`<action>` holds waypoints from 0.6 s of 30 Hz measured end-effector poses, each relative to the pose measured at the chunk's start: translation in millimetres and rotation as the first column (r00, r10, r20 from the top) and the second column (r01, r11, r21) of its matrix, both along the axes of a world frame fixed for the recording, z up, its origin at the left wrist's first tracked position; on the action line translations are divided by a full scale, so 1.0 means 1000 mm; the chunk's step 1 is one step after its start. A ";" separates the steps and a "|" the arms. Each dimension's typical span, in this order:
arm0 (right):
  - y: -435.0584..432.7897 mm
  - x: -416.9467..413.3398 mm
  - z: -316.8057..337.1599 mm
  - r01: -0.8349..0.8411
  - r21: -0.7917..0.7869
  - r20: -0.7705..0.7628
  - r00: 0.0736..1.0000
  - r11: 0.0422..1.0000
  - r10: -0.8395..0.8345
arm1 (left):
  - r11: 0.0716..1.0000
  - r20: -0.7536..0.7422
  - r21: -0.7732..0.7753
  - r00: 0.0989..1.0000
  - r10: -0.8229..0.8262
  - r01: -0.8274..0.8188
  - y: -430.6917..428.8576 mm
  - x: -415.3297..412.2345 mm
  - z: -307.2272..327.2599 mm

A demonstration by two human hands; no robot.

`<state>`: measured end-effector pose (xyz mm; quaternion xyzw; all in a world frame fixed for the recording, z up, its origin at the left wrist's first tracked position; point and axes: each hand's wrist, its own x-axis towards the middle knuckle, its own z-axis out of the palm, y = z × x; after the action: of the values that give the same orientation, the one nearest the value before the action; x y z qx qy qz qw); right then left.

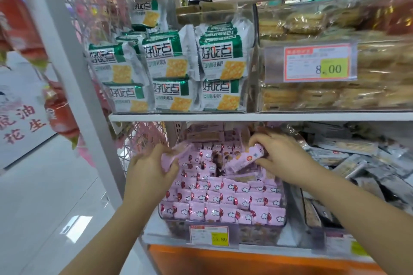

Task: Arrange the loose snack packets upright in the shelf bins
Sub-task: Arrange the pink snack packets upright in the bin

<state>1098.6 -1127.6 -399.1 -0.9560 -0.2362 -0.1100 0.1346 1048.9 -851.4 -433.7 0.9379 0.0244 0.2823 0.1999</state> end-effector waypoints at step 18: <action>0.051 0.001 -0.027 0.144 0.176 -0.139 0.983 0.974 -0.120 | 0.980 -0.245 0.107 0.960 -0.136 0.166 0.021 -0.008 -0.016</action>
<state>1099.3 -1076.4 -425.6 -0.9580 -0.1518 -0.0787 0.2301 1040.9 -830.6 -450.0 0.9748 -0.0416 0.1532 0.1570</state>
